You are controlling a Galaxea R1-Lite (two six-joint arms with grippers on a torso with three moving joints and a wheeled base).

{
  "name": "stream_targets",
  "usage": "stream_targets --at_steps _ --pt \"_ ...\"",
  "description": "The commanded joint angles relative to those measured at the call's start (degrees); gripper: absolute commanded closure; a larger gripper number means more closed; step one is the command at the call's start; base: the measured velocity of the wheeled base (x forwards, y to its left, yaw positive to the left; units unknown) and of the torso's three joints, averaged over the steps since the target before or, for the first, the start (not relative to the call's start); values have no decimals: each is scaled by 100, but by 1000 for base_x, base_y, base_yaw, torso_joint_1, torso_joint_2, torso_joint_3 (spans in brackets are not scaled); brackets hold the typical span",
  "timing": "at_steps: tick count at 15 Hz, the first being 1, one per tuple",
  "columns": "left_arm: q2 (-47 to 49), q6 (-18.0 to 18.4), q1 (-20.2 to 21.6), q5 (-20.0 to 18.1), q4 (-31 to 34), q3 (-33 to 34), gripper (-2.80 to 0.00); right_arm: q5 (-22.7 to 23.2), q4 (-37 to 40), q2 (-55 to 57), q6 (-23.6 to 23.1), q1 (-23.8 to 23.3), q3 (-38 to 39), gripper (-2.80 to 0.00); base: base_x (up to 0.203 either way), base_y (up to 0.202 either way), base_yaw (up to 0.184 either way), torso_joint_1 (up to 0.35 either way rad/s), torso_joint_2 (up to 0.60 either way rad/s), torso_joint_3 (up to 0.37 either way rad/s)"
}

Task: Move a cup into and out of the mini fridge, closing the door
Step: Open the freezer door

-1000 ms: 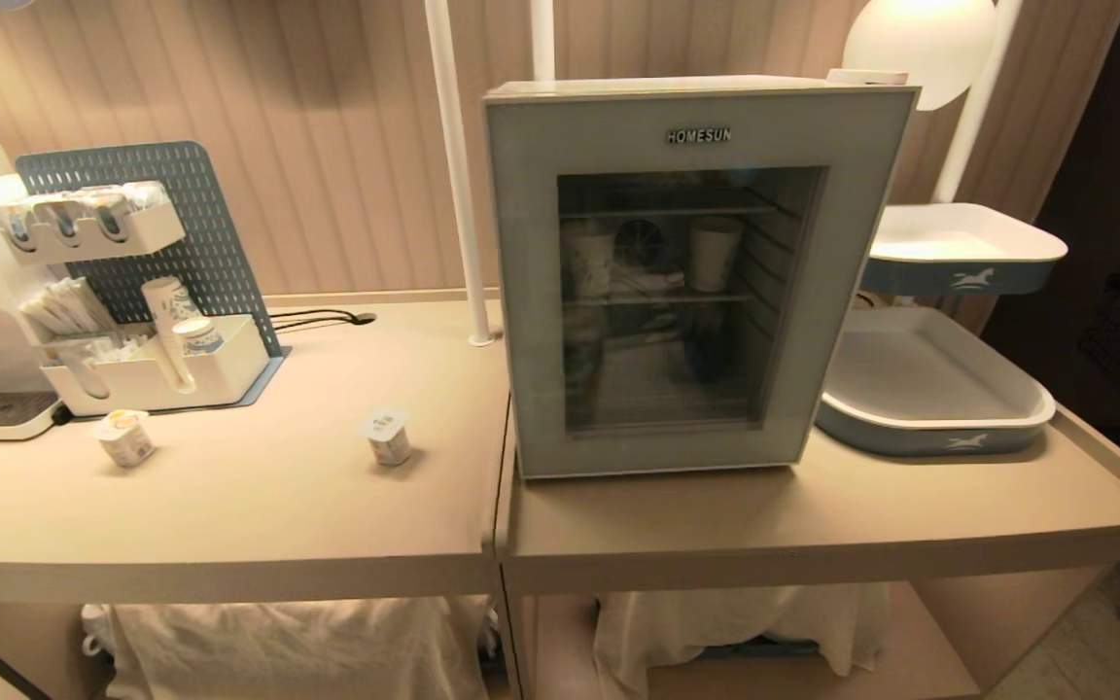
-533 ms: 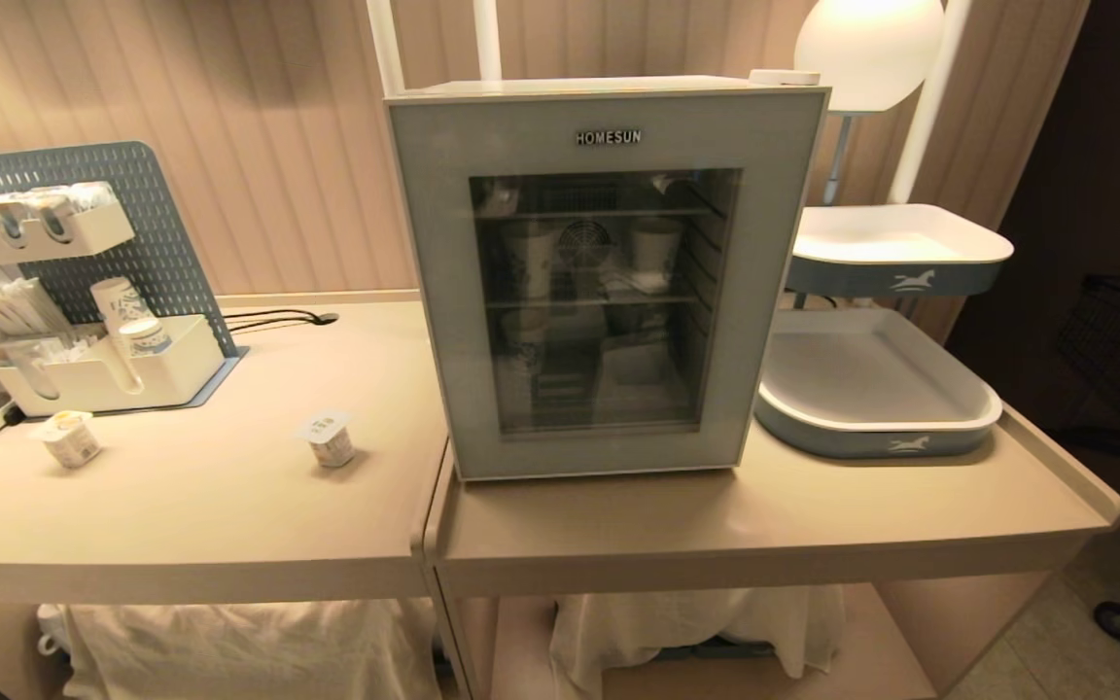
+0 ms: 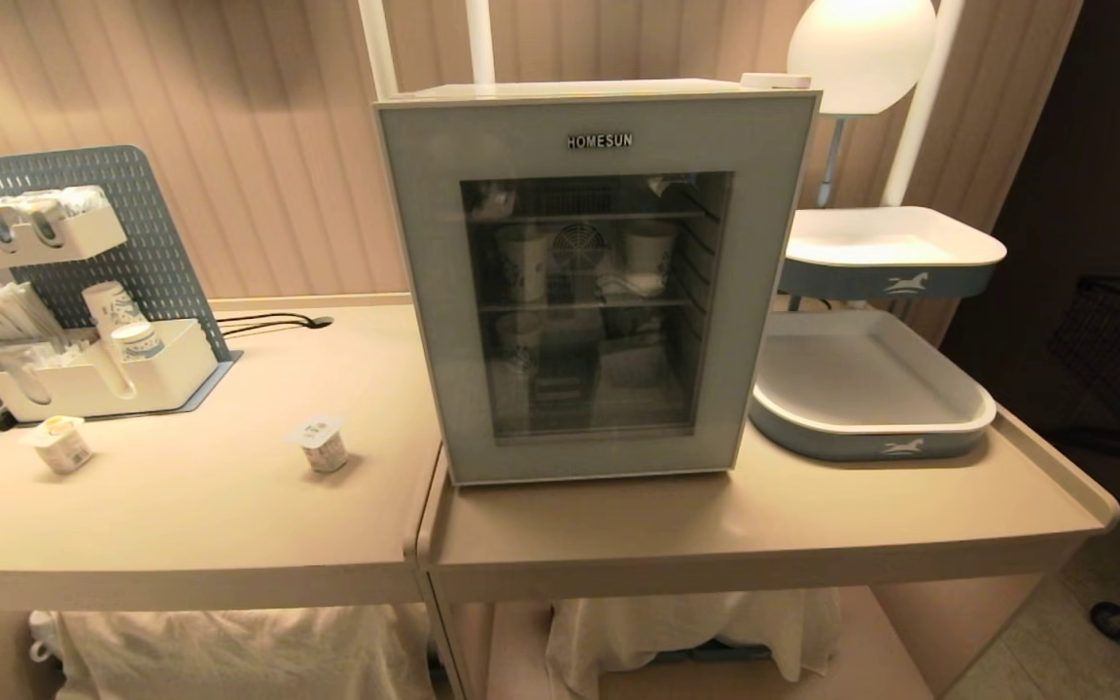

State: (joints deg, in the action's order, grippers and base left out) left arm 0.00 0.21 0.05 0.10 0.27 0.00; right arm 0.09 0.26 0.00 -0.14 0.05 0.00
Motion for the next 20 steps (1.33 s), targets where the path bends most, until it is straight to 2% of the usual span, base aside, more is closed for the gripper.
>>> stream_targets --at_steps 1,4,7,10,20 --pt "0 -3 -5 6 0 0 0 0 1 9 -3 -5 0 0 124 0 -2 2 -16 -1" --pt "0 -12 -5 8 0 0 0 0 1 9 -3 -5 0 0 131 0 0 7 11 2" --pt "0 93 -5 11 -9 0 0 0 1 9 -3 -5 0 0 0 0 0 0 0 0" --pt "0 -30 -5 8 -9 0 0 0 -8 0 -3 -5 0 0 0 0 0 0 0 0" --pt "0 -12 -5 2 -9 0 0 0 -3 0 -7 -5 0 0 0 0 0 0 0 0"
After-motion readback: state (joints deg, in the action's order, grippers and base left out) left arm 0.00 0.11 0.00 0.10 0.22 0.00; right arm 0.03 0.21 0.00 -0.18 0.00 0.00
